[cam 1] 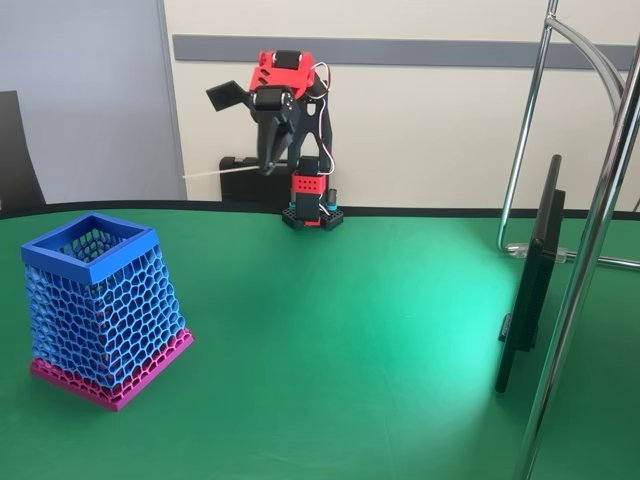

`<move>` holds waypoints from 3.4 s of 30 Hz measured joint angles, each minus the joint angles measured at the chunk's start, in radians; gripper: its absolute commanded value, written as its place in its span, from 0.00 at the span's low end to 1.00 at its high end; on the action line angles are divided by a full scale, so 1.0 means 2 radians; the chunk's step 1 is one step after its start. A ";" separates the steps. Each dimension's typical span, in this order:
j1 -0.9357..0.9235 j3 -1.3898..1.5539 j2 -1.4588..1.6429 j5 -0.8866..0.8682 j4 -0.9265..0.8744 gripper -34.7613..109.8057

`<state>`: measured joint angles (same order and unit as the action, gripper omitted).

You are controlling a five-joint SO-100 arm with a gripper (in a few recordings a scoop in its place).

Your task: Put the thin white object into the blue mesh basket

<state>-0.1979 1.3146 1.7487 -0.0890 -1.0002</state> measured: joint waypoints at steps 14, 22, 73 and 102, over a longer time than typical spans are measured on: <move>-0.072 -0.069 -0.077 0.017 0.130 0.24; -0.105 -0.171 -0.155 -0.044 0.159 0.24; -0.129 -0.386 -0.442 -0.304 0.298 0.34; -0.089 -0.271 -0.301 -0.295 0.190 0.45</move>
<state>-0.3758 0.7731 1.1474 -0.6796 -0.6197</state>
